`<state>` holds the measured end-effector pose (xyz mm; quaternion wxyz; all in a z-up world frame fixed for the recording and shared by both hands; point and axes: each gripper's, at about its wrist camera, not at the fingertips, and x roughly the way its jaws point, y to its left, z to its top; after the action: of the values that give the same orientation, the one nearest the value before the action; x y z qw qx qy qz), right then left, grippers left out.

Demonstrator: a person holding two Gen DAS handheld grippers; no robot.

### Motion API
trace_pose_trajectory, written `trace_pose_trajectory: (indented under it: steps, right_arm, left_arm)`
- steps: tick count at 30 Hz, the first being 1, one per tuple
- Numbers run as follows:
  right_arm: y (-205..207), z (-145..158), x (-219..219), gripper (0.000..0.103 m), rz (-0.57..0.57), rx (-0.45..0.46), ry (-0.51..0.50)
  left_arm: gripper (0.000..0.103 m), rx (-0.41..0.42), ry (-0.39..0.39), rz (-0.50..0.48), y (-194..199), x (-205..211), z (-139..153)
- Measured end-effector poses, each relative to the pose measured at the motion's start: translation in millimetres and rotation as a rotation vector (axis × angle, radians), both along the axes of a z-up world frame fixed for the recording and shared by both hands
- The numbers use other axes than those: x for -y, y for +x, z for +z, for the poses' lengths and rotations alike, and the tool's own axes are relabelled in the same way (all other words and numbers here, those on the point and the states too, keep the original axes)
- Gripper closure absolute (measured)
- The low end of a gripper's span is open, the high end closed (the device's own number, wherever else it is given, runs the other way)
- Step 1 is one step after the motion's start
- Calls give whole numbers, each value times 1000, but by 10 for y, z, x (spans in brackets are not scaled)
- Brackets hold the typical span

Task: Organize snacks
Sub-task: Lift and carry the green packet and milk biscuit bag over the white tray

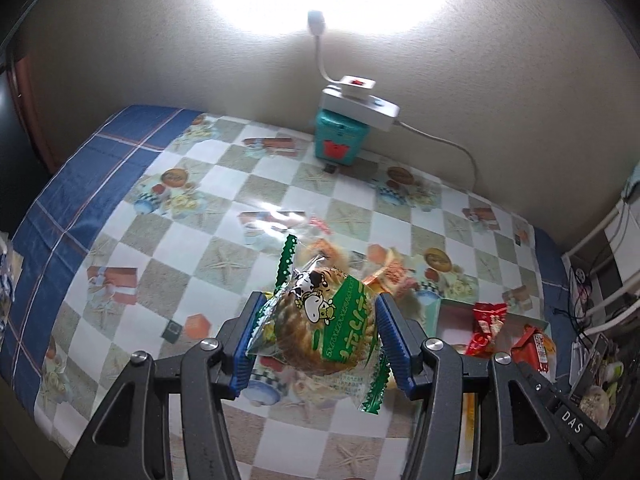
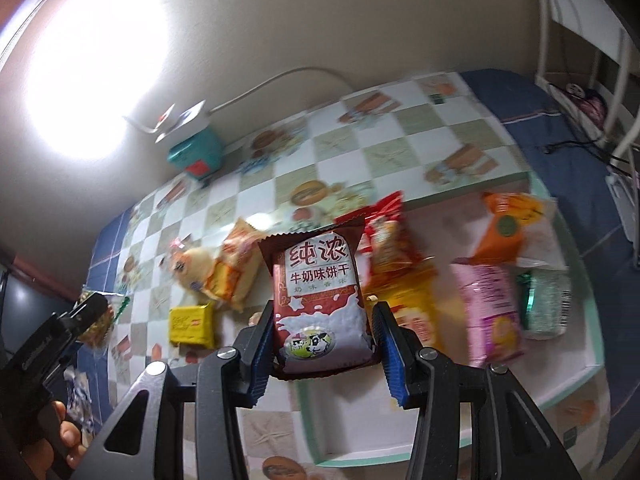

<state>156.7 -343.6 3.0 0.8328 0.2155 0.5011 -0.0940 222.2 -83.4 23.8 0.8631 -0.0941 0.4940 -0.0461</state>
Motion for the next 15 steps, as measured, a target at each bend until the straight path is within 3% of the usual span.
trace_pose_trajectory:
  steps: [15]
  right_arm:
    - [-260,-43,757,54,-209,-13,5]
  left_arm:
    - [46,-5,13,-205,-16,943,-39]
